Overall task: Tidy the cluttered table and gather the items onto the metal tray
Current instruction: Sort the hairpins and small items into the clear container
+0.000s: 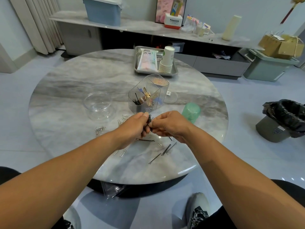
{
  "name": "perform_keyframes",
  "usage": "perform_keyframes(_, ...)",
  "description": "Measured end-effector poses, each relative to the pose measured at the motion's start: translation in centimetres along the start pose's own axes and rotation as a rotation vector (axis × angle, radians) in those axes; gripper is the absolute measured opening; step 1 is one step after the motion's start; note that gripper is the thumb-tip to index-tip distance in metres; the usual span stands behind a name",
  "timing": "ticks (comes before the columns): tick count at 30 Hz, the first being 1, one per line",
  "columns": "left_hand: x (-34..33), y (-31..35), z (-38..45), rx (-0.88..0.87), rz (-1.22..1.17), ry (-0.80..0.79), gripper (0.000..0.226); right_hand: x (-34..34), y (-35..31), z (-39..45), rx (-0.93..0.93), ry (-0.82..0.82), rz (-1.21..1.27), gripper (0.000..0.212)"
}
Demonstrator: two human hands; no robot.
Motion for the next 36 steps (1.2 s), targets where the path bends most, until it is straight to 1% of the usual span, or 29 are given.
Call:
perform_keyframes(2, 0.2, -0.1, 0.1, -0.043, 0.052, -0.016, 0.038, -0.3, 0.1, 0.0, 0.023, -0.013, 0.038, 0.012)
perform_keyframes(6, 0.7, -0.1, 0.3, -0.08, 0.094, -0.03, 0.032, -0.6, 0.0, -0.1, 0.022, -0.075, 0.172, 0.005)
perform_keyframes(8, 1.0, -0.1, 0.3, -0.041, 0.09, -0.021, 0.03, -0.3, -0.3, -0.1, 0.006, -0.1, 0.239, 0.008)
perform_keyframes(10, 0.9, -0.1, 0.2, 0.055, 0.004, 0.03, 0.03, 0.7, -0.5, 0.0, -0.003, -0.042, 0.243, 0.011)
perform_keyframes(11, 0.7, -0.2, 0.1, 0.109, -0.087, 0.067, 0.03, 1.6, -0.6, 0.1, 0.013, 0.042, 0.129, 0.011)
perform_keyframes(13, 0.5, -0.3, 0.0, 0.195, -0.304, 0.129, 0.03, 3.4, -0.6, 0.4, 0.051, 0.239, -0.337, 0.011)
perform_keyframes(14, 0.5, -0.4, 0.0, 0.23, -0.39, 0.146, 0.03, 4.0, -0.4, 0.6, 0.046, 0.288, -0.551, 0.013)
perform_keyframes(15, 0.5, -0.4, 0.0, 0.262, -0.457, 0.153, 0.028, 4.2, 0.1, 0.7, 0.021, 0.296, -0.684, 0.016)
perform_keyframes(16, 0.6, -0.3, 0.1, 0.286, -0.511, 0.152, 0.025, 4.2, 0.6, 0.8, -0.008, 0.281, -0.743, 0.021)
perform_keyframes(19, 1.3, -0.1, 0.3, 0.294, -0.6, 0.132, 0.018, 3.6, 1.8, 1.3, -0.024, 0.28, -0.774, 0.032)
perform_keyframes(20, 1.5, 0.0, 0.4, 0.292, -0.61, 0.121, 0.016, 3.5, 2.0, 1.5, -0.01, 0.3, -0.782, 0.032)
perform_keyframes(22, 1.6, -0.1, 0.6, 0.296, -0.597, 0.096, 0.012, 3.3, 2.2, 1.7, 0.013, 0.341, -0.801, 0.026)
perform_keyframes(24, 1.7, -0.3, 0.7, 0.282, -0.494, 0.064, 0.014, 3.2, 2.3, 1.8, 0.027, 0.356, -0.813, 0.017)
perform_keyframes(25, 1.8, -0.4, 0.7, 0.246, -0.367, 0.047, 0.017, 3.2, 2.3, 1.9, 0.033, 0.358, -0.82, 0.016)
perform_keyframes(28, 2.0, -0.6, 0.4, 0.046, 0.23, 0.007, 0.026, 2.9, 2.3, 2.0, 0.071, 0.392, -0.845, 0.02)
perform_keyframes(30, 1.8, -0.7, 0.2, -0.07, 0.504, -0.043, 0.023, 2.7, 2.2, 2.0, 0.091, 0.412, -0.848, 0.02)
perform_keyframes(32, 1.4, -1.1, 0.1, -0.101, 0.738, -0.08, 0.019, 2.6, 2.2, 1.9, 0.083, 0.391, -0.854, 0.015)
perform_keyframes(34, 1.3, -1.5, 0.1, -0.094, 0.916, -0.064, 0.015, 2.6, 2.2, 1.8, 0.066, 0.372, -0.866, 0.011)
perform_keyframes(36, 1.2, -1.9, 0.2, -0.089, 0.959, -0.037, 0.014, 2.7, 2.1, 1.7, 0.06, 0.376, -0.896, 0.008)
Point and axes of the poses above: each hand's wrist, its own z-axis towards the middle knuckle, its own x-axis out of the back of the hand, y = z × x, the point moved 3 cm from there along z, towards the middle knuckle, and after that the axes turned 7 degrees about -x, right-handed, at the moved point
